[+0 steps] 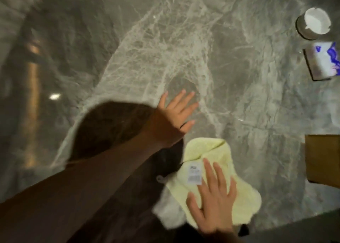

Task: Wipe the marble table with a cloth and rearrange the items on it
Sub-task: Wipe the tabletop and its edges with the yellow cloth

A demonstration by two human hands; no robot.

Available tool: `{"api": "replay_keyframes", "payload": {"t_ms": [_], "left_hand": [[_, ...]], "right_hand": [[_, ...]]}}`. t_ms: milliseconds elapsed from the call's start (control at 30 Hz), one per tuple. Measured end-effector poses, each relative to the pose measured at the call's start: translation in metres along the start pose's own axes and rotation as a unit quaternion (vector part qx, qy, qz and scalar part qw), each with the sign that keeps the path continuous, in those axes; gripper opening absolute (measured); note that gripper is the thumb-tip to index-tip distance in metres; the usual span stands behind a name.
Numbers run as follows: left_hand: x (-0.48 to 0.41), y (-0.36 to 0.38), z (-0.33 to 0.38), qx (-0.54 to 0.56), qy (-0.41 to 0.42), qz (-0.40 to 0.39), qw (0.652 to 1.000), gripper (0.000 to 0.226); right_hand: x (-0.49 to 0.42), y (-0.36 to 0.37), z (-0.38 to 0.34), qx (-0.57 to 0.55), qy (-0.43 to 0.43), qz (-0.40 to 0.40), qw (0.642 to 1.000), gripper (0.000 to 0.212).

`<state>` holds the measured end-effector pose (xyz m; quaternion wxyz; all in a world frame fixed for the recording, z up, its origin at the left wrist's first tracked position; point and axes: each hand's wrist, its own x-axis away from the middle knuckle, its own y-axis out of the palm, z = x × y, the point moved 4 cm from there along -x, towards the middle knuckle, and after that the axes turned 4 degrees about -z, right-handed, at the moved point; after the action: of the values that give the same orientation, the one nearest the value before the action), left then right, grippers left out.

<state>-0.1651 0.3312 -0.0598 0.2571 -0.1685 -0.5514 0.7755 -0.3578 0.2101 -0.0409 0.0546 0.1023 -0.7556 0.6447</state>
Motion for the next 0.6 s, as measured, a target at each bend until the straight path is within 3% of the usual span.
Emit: {"api": "replay_keyframes", "payload": {"t_ms": [67, 133, 333, 600], "left_hand": [[0.031, -0.002, -0.029, -0.054, 0.038, -0.049, 0.997, 0.055], [0.05, -0.018, -0.058, -0.069, 0.018, -0.057, 0.996, 0.057], [0.118, -0.065, -0.177, -0.069, -0.187, -0.035, 0.979, 0.058], [0.136, -0.068, -0.188, -0.053, -0.239, -0.031, 0.969, 0.06]], "right_hand": [[-0.015, -0.002, -0.002, 0.002, 0.012, -0.015, 1.0, 0.059], [-0.035, -0.008, -0.003, 0.004, 0.008, -0.022, 1.0, 0.058], [-0.135, -0.021, -0.019, -0.02, 0.036, 0.011, 0.999, 0.06], [-0.3, -0.055, -0.035, -0.041, 0.055, 0.072, 0.995, 0.052]]}}
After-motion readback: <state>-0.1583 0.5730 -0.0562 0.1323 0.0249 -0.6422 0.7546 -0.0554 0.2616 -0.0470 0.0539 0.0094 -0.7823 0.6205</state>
